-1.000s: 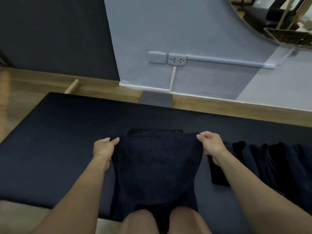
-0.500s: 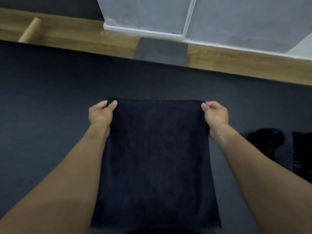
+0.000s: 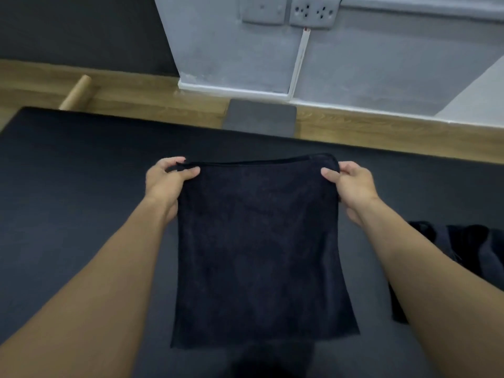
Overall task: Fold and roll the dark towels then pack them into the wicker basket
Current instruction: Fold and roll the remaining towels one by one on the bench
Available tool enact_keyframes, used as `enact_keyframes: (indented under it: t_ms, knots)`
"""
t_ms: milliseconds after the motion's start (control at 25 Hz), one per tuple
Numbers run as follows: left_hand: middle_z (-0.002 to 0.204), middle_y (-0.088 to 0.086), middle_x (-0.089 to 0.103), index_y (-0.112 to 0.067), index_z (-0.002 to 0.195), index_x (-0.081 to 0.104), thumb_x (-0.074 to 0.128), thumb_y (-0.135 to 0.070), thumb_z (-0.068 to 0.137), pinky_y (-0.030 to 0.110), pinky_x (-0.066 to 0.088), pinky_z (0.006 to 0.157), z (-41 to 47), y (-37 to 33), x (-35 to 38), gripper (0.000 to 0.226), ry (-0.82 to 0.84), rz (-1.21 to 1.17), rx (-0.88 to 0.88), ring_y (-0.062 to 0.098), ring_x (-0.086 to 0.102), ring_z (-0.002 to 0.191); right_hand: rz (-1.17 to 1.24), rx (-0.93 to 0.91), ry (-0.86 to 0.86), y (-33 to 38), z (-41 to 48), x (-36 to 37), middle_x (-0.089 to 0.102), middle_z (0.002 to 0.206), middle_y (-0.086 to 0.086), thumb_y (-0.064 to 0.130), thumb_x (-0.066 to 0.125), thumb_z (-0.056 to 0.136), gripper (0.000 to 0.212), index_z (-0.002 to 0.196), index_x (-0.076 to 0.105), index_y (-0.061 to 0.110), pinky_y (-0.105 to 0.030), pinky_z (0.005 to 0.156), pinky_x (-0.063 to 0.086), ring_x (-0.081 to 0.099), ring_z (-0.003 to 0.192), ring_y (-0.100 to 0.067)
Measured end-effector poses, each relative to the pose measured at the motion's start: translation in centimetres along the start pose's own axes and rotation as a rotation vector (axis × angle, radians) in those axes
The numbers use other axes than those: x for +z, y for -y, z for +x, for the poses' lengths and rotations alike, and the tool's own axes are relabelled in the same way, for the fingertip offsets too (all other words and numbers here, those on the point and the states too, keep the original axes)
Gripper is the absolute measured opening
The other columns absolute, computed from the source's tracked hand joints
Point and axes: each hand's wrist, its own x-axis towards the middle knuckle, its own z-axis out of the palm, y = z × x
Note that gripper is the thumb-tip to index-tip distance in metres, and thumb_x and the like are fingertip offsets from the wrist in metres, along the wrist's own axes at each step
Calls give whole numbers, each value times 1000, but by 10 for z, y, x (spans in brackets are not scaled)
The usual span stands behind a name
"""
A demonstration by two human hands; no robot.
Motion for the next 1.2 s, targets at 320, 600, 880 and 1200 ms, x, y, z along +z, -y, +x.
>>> enact_keyframes:
  t_ms: [320, 600, 880, 1200]
  knots:
    - [85, 4, 70, -16, 82, 65, 74, 0, 81, 33, 55, 76, -87, -160, -1, 18, 190, -335, 380, 18, 68, 81, 338, -409, -34, 149, -85, -35, 69, 84, 4, 15, 62, 94, 15, 80, 65, 20, -24, 70, 48, 62, 78, -9]
    - [89, 2, 76, -21, 83, 79, 78, -3, 77, 28, 49, 87, -135, -68, -61, 20, 231, 159, 266, 19, 67, 93, 22, -341, -30, 45, -141, -79, 70, 85, 4, 7, 66, 90, 9, 96, 71, 12, -25, 80, 47, 63, 79, -6]
    - [84, -3, 71, -13, 86, 74, 73, 2, 83, 7, 43, 66, -121, 30, -61, 15, 277, 559, 100, 8, 63, 81, -562, 41, 190, -67, -111, -102, 71, 103, -11, 8, 62, 94, 10, 97, 69, 2, -40, 95, 49, 65, 102, -27]
    - [104, 4, 71, -21, 94, 72, 73, -15, 87, 31, 54, 88, 7, 20, 21, 9, 8, 499, 223, 18, 65, 97, -372, -47, 24, -24, 14, -57, 67, 81, 4, 21, 66, 93, 15, 78, 65, 21, -31, 75, 51, 63, 81, -15]
